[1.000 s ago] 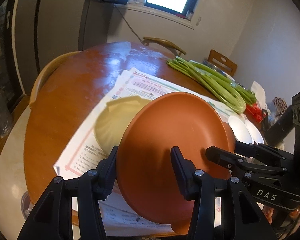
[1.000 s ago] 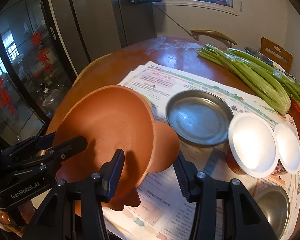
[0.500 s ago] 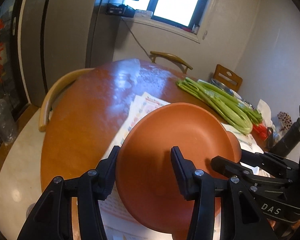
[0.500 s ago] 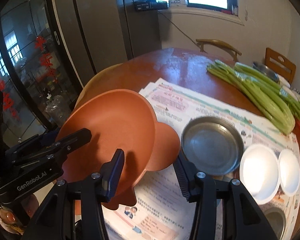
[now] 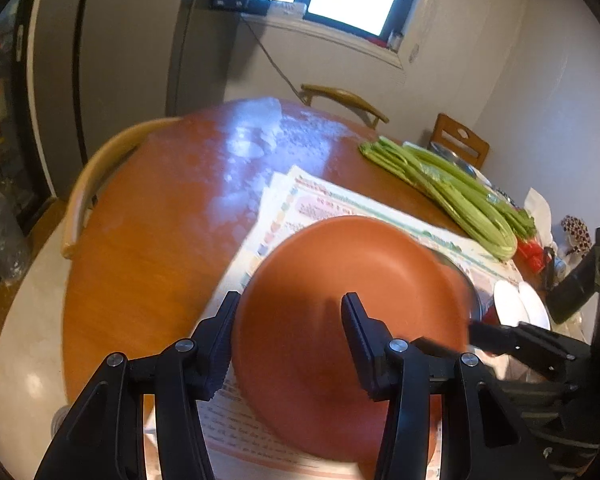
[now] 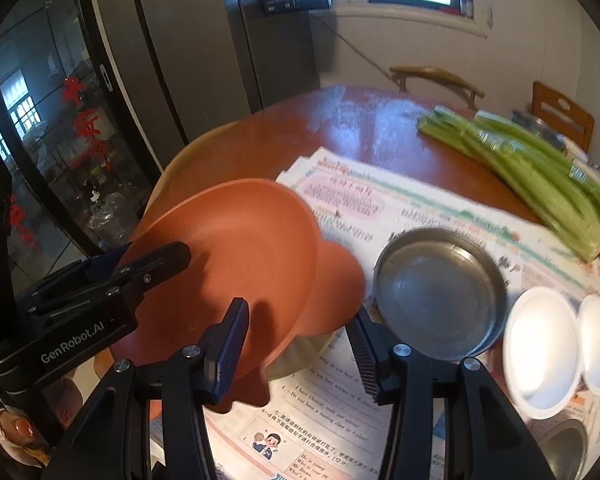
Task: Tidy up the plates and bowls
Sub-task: 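Lower the terracotta plate onto the yellow plate and open the left tool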
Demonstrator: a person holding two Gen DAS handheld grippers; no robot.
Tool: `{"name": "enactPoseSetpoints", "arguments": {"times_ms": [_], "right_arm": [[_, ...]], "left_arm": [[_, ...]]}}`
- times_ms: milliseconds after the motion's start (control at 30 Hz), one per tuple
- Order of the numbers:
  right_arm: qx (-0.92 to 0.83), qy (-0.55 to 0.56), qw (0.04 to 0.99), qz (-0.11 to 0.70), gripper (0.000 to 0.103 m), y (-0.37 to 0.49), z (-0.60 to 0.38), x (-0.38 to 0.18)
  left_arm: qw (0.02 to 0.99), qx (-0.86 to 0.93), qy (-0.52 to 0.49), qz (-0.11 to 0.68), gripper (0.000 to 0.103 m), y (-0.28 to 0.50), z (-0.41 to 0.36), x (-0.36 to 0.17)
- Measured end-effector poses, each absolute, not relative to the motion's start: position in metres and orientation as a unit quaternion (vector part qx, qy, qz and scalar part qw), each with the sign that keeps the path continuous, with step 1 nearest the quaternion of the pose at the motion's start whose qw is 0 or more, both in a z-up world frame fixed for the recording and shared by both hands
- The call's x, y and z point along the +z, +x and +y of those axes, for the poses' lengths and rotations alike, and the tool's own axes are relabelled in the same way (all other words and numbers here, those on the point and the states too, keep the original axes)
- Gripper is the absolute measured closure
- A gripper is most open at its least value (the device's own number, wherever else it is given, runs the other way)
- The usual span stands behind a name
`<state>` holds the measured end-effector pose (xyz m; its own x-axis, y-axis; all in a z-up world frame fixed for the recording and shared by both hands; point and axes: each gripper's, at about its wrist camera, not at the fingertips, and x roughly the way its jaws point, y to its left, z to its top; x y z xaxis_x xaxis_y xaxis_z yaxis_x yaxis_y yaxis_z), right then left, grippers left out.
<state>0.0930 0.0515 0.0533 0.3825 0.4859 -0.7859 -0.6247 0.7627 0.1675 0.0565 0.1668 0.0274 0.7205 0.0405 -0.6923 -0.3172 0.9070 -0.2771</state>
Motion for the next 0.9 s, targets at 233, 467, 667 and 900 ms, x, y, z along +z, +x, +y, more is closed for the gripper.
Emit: {"name": "enactPoseSetpoints", "arguments": {"times_ms": [233, 467, 667, 900], "right_arm": [[0.325, -0.103, 0.82, 0.459, 0.053, 0.097, 0.063, 0.028], [0.33, -0.111, 0.814, 0.464, 0.053, 0.093, 0.071, 0.017], [0.321, -0.119, 0.818, 0.463, 0.053, 0.088, 0.073, 0.014], [0.326, -0.128, 0.815, 0.461, 0.052, 0.081, 0.073, 0.013]], "left_arm": [[0.898, 0.108, -0.185, 0.384, 0.051, 0.068, 0.166, 0.006], [0.896, 0.129, -0.18, 0.385, 0.051, 0.072, 0.176, -0.002], [0.893, 0.138, -0.176, 0.391, 0.051, 0.078, 0.179, -0.01], [0.889, 0.147, -0.177, 0.397, 0.051, 0.076, 0.182, -0.018]]}}
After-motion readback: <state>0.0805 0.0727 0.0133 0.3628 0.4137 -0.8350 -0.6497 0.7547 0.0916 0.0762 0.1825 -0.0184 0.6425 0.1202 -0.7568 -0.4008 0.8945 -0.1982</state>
